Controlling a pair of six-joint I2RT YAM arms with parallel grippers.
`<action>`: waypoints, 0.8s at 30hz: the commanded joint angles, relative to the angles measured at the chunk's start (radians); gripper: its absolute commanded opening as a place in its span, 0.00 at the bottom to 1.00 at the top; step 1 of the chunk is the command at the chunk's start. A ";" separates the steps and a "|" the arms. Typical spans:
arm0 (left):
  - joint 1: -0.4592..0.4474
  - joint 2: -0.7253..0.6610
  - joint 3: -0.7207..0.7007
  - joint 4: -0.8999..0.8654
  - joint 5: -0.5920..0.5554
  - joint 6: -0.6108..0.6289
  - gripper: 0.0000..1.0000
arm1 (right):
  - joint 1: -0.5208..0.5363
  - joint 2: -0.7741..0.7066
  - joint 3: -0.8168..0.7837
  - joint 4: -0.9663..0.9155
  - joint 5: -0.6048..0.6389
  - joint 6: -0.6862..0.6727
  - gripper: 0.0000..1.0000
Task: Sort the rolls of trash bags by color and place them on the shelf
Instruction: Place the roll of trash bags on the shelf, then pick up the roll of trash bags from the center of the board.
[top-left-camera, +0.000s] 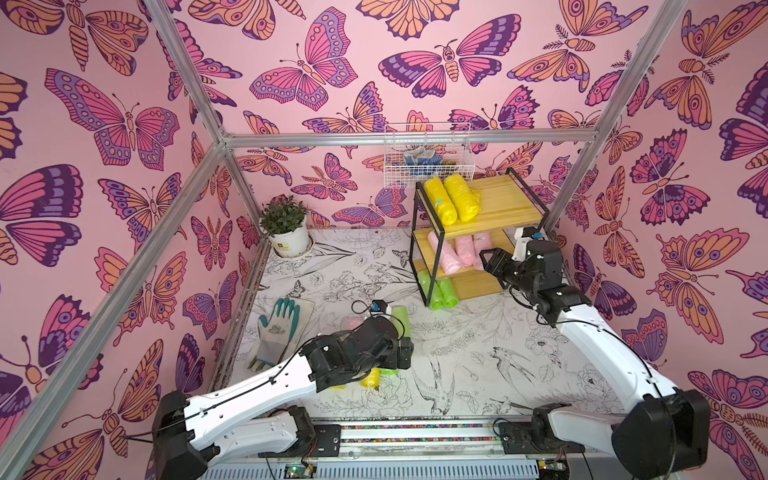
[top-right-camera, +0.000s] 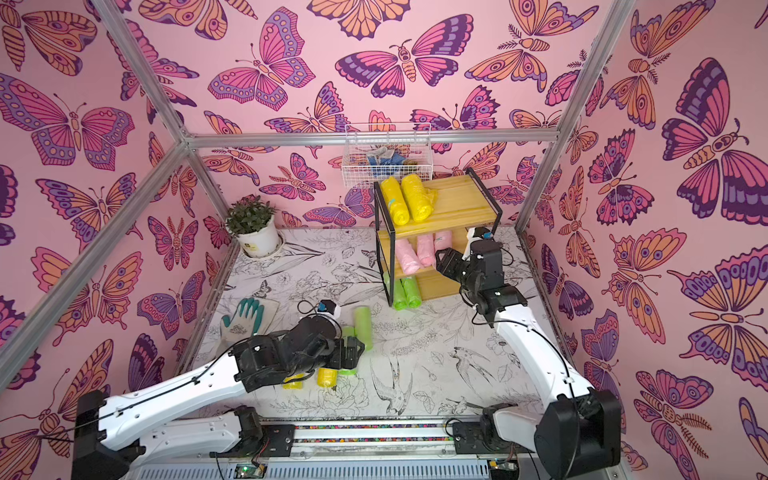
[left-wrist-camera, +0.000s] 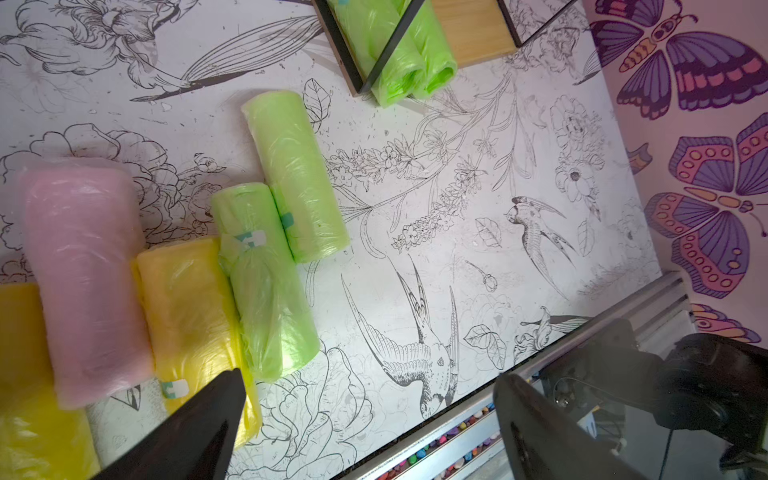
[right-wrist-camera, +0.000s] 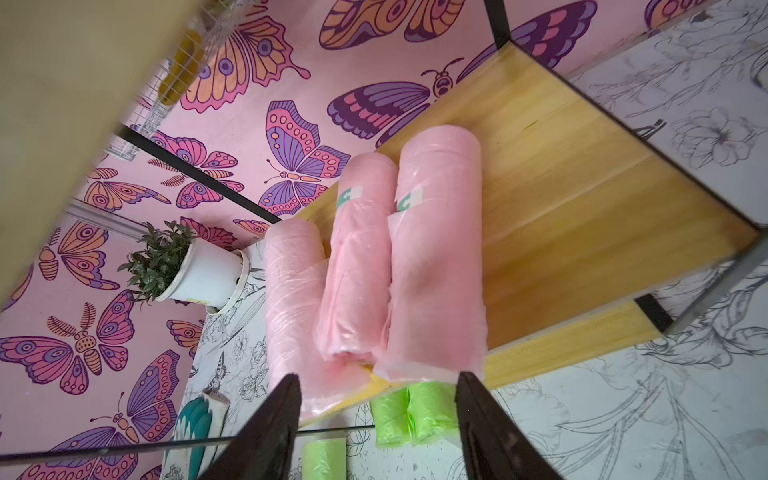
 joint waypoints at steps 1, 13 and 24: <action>0.020 0.055 0.037 -0.031 0.029 0.032 1.00 | -0.008 -0.057 0.047 -0.126 0.013 -0.054 0.63; 0.139 0.400 0.236 -0.068 0.158 0.058 0.99 | -0.008 -0.400 -0.055 -0.385 -0.014 -0.054 0.64; 0.242 0.703 0.424 -0.092 0.128 0.004 0.90 | -0.008 -0.664 -0.135 -0.617 0.001 -0.065 0.64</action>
